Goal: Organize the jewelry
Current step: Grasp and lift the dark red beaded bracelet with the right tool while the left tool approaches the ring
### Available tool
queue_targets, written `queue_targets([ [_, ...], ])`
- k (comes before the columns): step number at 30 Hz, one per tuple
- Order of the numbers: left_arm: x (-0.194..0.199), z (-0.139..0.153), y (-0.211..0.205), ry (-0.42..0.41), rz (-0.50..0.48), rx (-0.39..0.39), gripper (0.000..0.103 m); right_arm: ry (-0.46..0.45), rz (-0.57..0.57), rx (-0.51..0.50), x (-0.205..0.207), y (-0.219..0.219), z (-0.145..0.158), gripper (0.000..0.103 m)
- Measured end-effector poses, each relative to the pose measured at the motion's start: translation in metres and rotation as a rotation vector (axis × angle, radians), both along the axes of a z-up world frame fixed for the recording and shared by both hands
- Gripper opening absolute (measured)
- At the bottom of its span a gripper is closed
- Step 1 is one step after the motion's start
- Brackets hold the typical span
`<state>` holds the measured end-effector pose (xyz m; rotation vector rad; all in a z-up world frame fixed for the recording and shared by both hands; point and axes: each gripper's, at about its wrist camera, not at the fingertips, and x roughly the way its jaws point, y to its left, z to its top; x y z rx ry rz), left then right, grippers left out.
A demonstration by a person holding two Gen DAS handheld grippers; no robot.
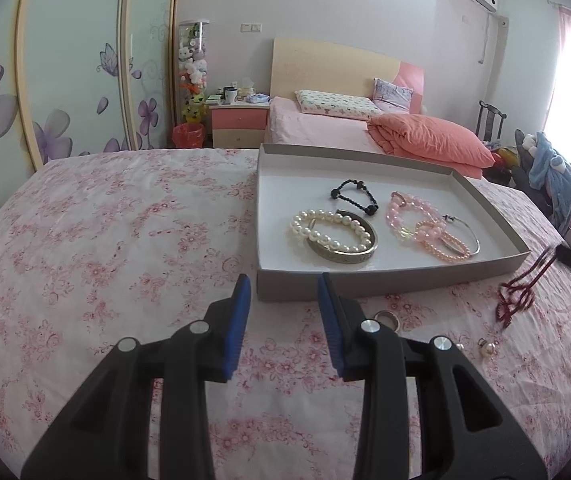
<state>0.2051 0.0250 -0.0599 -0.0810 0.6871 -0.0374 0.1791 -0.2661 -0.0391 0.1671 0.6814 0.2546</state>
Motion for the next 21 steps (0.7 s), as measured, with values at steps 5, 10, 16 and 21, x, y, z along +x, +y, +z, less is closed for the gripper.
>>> queue_targets([
  [5, 0.000, 0.000, -0.005, 0.002, -0.014, 0.007, 0.035, 0.085, -0.010, -0.031, 0.004, -0.003, -0.026, 0.005],
  [10, 0.001, -0.001, -0.007, 0.007, -0.018, 0.009, 0.035, 0.139, 0.009, -0.053, 0.007, 0.000, -0.036, 0.006],
  [16, 0.001, -0.001, -0.011, 0.010, -0.036, 0.014, 0.037, 0.166, 0.019, -0.115, 0.014, 0.011, -0.044, 0.048],
  [21, 0.003, -0.003, -0.017, 0.019, -0.057, 0.014, 0.038, 0.215, 0.015, -0.138, 0.025, 0.013, -0.053, 0.048],
])
